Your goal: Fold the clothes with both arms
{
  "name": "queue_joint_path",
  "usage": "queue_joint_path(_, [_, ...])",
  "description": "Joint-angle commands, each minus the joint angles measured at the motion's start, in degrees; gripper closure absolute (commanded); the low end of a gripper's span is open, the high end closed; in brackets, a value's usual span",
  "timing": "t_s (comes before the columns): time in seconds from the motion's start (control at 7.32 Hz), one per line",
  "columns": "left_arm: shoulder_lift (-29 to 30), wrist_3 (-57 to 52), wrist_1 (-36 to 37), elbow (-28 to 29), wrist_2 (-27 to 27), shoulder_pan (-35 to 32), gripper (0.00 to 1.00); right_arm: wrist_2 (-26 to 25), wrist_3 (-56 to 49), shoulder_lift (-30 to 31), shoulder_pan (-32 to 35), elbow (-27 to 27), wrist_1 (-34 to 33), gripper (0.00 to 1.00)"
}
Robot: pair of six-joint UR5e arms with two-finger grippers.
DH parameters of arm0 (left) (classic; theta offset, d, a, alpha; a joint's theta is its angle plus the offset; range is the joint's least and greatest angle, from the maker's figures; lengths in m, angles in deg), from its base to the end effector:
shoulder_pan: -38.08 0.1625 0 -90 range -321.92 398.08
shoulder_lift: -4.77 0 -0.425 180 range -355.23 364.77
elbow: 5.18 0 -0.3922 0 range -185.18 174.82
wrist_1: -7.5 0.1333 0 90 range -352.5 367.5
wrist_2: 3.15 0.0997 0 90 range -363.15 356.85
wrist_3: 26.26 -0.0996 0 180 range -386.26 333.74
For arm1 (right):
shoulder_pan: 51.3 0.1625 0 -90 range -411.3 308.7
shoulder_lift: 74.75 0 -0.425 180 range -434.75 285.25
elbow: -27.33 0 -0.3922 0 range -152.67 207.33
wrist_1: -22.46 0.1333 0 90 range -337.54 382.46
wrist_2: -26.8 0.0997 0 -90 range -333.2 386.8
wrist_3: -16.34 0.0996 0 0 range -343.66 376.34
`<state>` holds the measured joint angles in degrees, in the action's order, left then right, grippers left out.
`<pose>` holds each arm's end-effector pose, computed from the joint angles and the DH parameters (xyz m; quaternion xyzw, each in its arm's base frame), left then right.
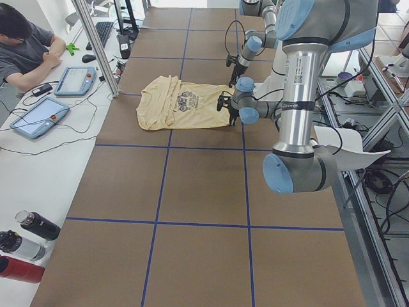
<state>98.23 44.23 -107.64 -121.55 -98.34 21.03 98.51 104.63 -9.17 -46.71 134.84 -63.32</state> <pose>0.4457 -0.2667 0.3669 0.1065 0.4504 0.0399 0.8856 -0.5896 -0.2124 0.2810 0.1673 -0.3783 0.0851 0.9064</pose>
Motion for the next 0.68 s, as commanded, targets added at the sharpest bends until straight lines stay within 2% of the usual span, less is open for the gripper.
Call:
queue_joint_path(0.0, [-0.03,0.0,0.0,0.0,-0.09,0.0,1.0,0.0,0.04,-0.01,-0.11,-0.1,0.0,0.74])
queue_joint_path(0.41, [-0.03,-0.09,0.0,-0.09,-0.09,0.0,1.0,0.0,0.04,-0.1,-0.11,-0.54,0.0,0.74])
queue_joint_path(0.55, [0.05,-0.09,0.0,-0.09,-0.09,-0.09,1.0,0.0,0.13,-0.19,-0.11,-0.54,0.0,0.86])
